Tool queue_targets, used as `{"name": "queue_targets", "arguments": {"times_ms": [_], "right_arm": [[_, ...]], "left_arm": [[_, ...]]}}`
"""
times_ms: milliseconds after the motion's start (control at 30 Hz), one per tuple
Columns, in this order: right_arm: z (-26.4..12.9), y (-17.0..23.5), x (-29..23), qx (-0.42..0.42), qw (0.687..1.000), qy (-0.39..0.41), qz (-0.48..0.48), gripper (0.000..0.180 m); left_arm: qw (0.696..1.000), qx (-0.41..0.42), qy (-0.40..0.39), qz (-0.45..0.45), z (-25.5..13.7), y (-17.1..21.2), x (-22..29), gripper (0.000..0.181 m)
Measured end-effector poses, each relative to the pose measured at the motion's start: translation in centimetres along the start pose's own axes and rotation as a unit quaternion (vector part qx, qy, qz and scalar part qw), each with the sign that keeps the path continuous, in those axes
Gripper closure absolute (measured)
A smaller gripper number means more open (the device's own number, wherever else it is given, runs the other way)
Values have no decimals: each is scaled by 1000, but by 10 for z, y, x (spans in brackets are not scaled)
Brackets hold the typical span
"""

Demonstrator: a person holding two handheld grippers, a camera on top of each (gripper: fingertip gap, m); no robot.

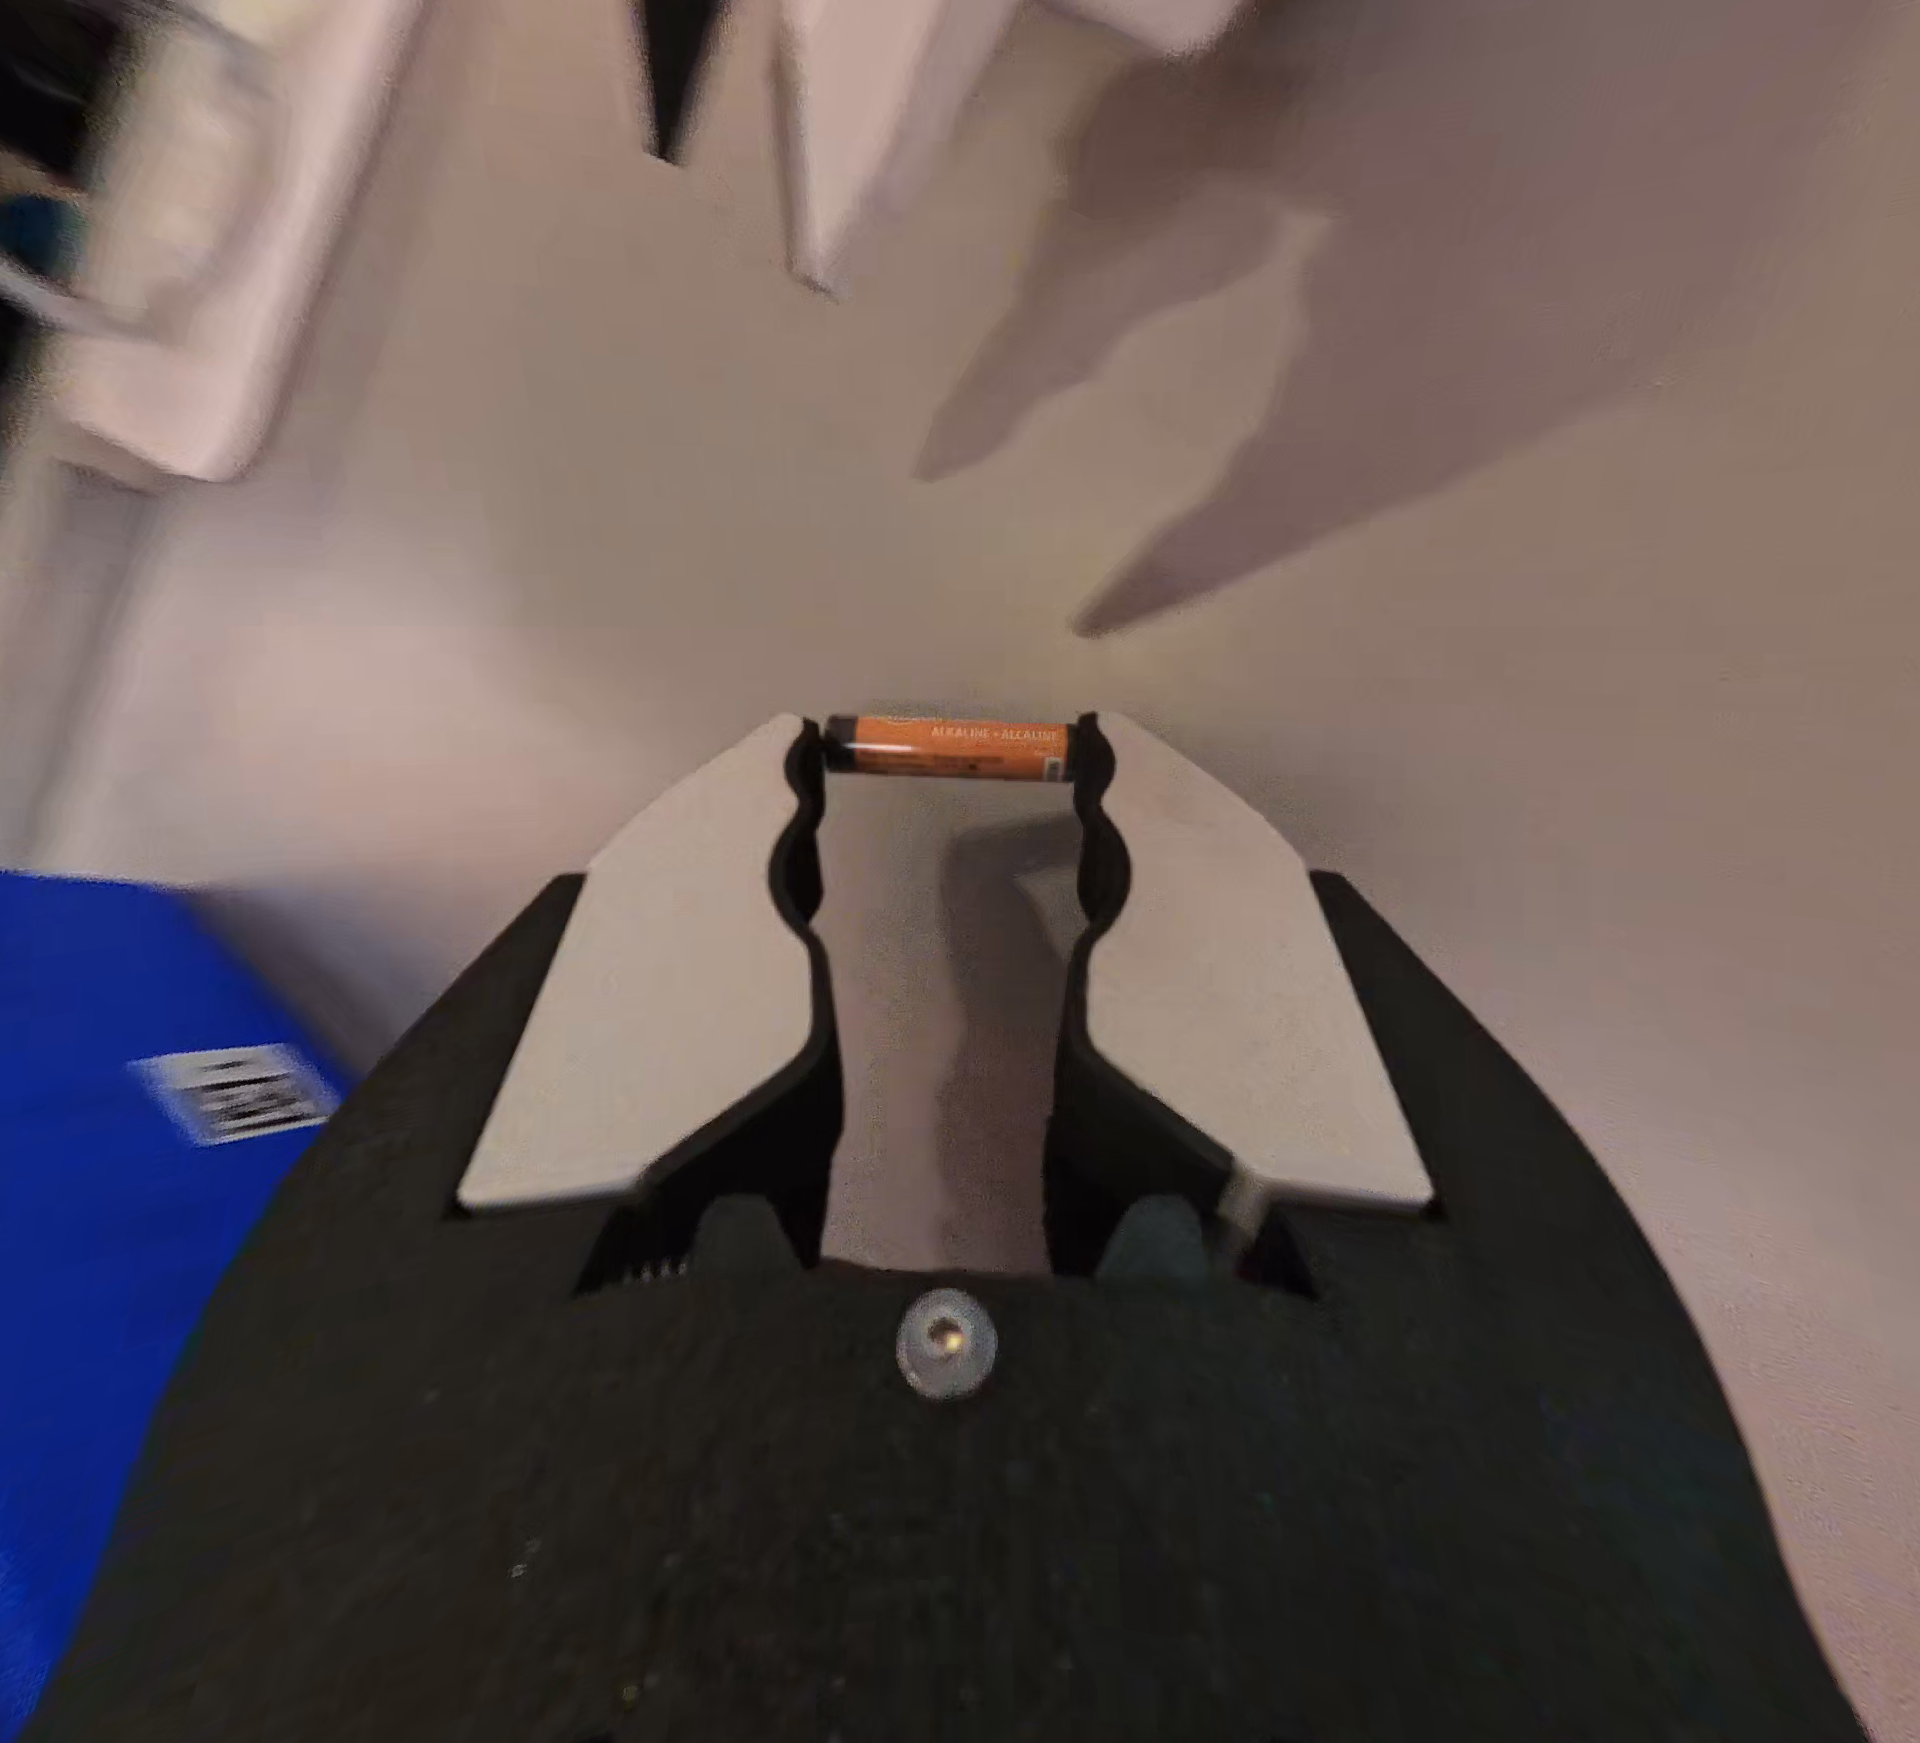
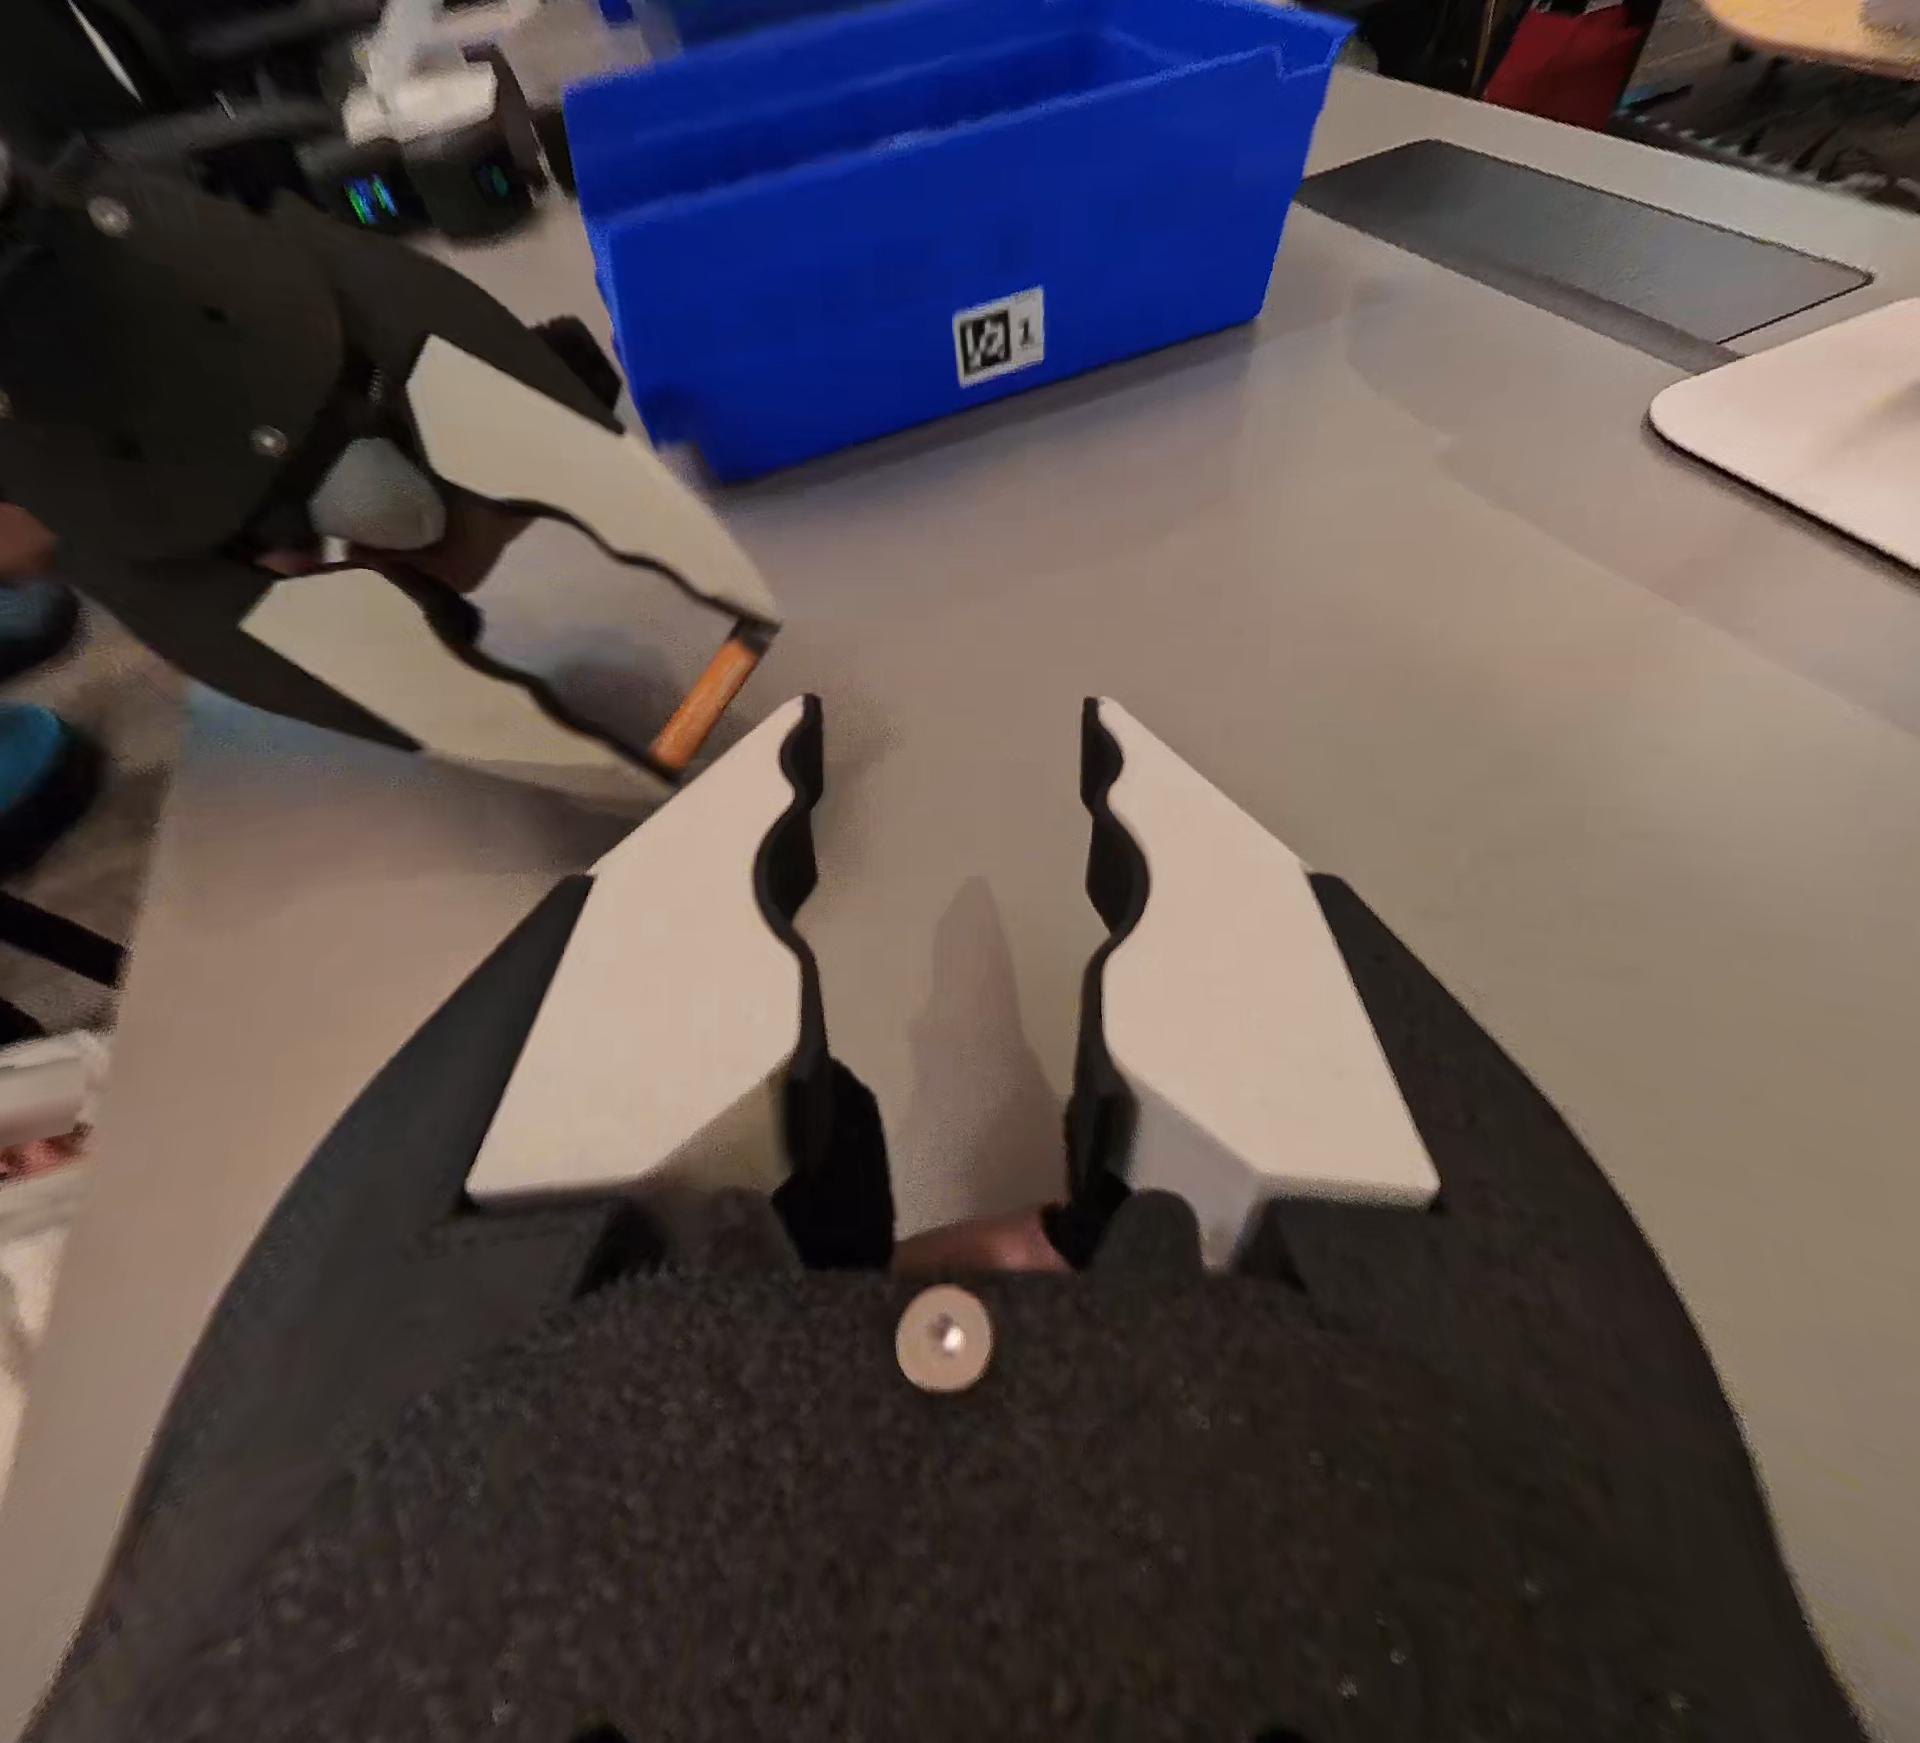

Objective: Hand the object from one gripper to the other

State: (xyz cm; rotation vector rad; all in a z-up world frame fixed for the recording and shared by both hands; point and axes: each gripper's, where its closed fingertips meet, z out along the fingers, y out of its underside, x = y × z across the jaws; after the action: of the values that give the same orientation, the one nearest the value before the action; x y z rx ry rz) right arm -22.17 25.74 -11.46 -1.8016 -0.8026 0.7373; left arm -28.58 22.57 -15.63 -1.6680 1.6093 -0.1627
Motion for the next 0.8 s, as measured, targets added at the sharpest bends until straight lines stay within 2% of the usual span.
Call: {"name": "queue_targets", "arguments": {"times_ms": [133, 200, 267, 367, 467, 633, 800], "right_arm": [[-5, -13, 16, 29, 995, -25, 87, 130], [-6, -8, 25, 27, 992, -27, 117, 129], [-8, -1, 35, 22, 990, -18, 138, 129], [-11, -3, 45, 31, 990, 12, 139, 129], [-10, -30, 46, 71, 989, 11, 126, 130], [4, -77, 29, 104, 988, -59, 102, 139], [22, -81, 13, 100, 977, -157, 103, 139]], "left_arm": [[987, 39, -151, 44, -22, -44, -77, 135], [964, 13, -245, 100, -31, -60, -117, 135], [944, -54, -306, 112, -32, -60, -148, 135], [952, -54, -288, 87, -19, -65, -152, 135], [953, -54, -276, 112, -10, -67, -142, 135], [960, -45, -252, 112, -3, -70, -129, 135], [966, 4, -218, 136, -4, -87, -109, 135]]}}
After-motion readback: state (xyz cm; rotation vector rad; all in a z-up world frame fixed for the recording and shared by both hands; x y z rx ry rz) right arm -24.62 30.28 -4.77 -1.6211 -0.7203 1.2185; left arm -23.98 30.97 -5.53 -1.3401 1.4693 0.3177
